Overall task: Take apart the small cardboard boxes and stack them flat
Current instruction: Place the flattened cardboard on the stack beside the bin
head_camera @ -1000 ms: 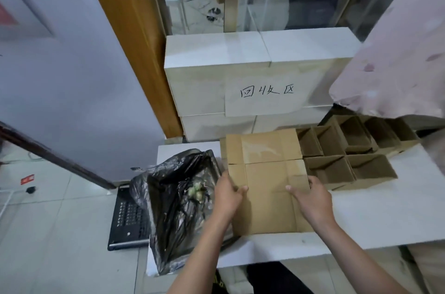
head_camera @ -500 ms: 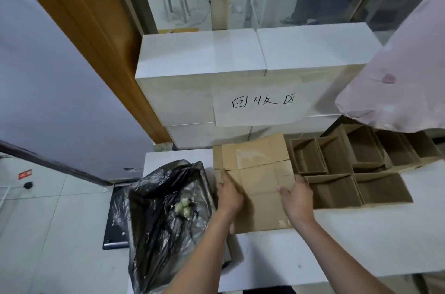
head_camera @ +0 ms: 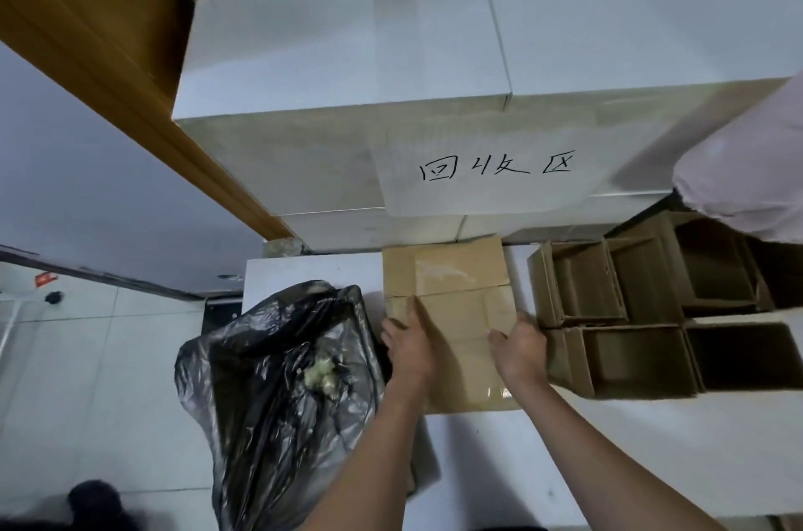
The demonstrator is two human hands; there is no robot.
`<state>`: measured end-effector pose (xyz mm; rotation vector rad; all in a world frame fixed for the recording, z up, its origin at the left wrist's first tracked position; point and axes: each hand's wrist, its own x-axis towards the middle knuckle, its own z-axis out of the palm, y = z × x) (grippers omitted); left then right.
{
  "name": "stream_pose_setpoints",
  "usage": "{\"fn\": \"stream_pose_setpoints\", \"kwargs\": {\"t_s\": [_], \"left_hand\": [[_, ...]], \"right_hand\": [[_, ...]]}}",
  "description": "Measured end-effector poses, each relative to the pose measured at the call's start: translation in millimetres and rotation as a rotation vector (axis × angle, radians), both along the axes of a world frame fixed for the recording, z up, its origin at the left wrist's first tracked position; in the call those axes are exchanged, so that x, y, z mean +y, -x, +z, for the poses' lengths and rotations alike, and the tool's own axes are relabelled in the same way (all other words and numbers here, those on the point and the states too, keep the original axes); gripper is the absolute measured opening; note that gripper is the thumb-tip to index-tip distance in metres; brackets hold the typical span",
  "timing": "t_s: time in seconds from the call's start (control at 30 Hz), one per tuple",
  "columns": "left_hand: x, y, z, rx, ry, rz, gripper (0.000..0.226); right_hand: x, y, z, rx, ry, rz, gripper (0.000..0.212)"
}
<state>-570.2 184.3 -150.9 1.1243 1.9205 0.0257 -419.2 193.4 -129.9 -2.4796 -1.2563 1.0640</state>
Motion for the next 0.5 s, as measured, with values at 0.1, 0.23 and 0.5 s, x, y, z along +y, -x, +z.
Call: {"fn": "stream_pose_setpoints", "kwargs": {"t_s": [0.1,0.23,0.5], "left_hand": [[2.4,-0.5,-9.7,0.01,-0.007,-0.009,0.07],[2.3,-1.4,-15.4,0.063,-0.008,-0.022,0.079],[1.8,0.8,-25.7,0.079,0.017,-0.068,0.086]], "right_hand": [[5.3,0.6,-13.6,0.016,0.017,0.013,0.035],[10.9,1.5,-27.2,0.031,0.045,0.016,0.045],[6.4,-0.3,-46.7,-0.009,0.034,-0.026,0.045]]}}
